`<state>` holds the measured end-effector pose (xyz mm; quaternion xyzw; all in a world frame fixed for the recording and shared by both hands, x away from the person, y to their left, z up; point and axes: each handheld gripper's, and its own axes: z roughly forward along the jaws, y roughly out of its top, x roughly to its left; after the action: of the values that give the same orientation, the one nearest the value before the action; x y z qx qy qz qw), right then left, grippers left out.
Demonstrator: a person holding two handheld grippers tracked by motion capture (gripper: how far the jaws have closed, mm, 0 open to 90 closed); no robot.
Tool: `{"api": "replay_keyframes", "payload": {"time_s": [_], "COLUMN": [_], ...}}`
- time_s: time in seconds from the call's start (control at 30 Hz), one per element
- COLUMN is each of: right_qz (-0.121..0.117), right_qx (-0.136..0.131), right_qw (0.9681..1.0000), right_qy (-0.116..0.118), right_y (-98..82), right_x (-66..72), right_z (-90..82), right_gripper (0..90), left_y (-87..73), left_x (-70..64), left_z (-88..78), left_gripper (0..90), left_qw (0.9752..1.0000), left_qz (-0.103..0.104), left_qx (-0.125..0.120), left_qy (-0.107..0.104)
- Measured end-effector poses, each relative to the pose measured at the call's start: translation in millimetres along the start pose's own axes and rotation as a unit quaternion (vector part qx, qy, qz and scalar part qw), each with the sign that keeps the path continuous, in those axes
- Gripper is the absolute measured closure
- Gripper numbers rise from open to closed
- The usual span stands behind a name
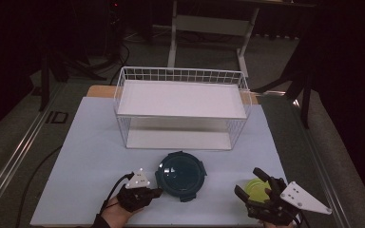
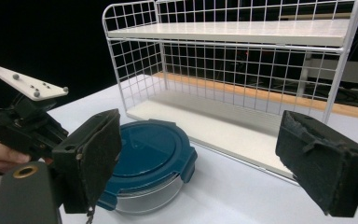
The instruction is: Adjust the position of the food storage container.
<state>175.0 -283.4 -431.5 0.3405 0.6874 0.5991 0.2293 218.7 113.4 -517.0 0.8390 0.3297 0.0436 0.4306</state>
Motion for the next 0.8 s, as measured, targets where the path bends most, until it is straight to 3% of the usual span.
{"api": "replay_keyframes", "payload": {"time_s": [0.33, 0.43, 0.5, 0.8], "right_qz": [0.002, 0.003, 0.003, 0.004], "right_qx": [0.003, 0.003, 0.003, 0.003], "right_qw": [1.0000, 1.0000, 1.0000, 1.0000], "right_qy": [0.003, 0.004, 0.004, 0.005], "right_y": [-0.2, -0.3, -0.3, -0.6], "right_x": [-0.1, -0.2, -0.2, -0.4], "right_z": [0.5, 0.6, 0.6, 1.6], "right_gripper": [13.9, 13.9, 13.9, 13.9], "left_y": [0.5, 0.2, 1.5, 5.8], "left_x": [14.0, 19.4, 20.2, 25.8], "left_z": [-4.4, -6.7, -7.9, -7.2], "left_gripper": [89.1, 89.0, 89.1, 89.0], "left_qw": [0.9998, 0.9997, 0.9997, 0.9994], "left_qz": [-0.010, -0.021, -0.013, -0.015], "left_qx": [0.002, 0.001, 0.003, 0.009], "left_qy": [0.020, 0.010, 0.023, 0.029]}}
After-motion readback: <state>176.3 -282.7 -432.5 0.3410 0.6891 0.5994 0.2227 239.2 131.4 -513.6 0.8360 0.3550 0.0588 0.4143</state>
